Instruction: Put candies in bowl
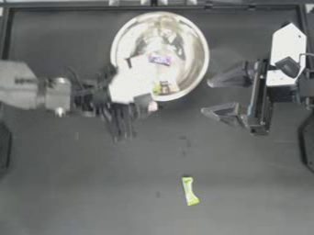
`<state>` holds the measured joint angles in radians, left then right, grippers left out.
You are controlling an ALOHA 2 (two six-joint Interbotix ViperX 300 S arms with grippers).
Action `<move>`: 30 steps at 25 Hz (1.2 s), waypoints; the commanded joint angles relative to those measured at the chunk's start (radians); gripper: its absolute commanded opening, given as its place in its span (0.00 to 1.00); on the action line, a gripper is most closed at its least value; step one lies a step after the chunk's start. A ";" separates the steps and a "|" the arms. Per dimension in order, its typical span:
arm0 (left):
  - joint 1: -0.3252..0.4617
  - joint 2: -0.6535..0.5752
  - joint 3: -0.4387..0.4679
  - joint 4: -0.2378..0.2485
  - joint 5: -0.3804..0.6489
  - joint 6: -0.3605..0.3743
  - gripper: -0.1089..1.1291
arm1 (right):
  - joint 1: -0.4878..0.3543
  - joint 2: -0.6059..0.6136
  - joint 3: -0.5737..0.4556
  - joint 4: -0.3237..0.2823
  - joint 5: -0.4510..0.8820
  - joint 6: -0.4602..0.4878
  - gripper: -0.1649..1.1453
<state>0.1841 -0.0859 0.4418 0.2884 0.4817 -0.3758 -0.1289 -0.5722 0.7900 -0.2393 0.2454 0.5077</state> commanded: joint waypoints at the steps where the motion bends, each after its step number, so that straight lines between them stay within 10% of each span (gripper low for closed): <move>1: 0.101 -0.049 0.021 0.008 -0.140 0.017 0.44 | 0.000 -0.008 -0.017 -0.002 -0.009 0.002 0.87; 10: 0.235 0.086 -0.006 0.005 -0.285 0.057 0.49 | 0.000 0.037 -0.028 -0.002 -0.040 0.000 0.87; 17: 0.236 0.114 -0.023 0.008 -0.318 0.063 0.95 | 0.000 0.055 -0.029 0.005 -0.034 0.000 0.87; 30: 0.166 -0.114 0.092 0.003 -0.308 0.080 0.91 | 0.028 0.064 -0.064 0.173 0.158 0.002 0.87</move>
<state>0.3712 -0.1089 0.5277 0.2930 0.1764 -0.2961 -0.1135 -0.5031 0.7639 -0.0890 0.3666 0.5077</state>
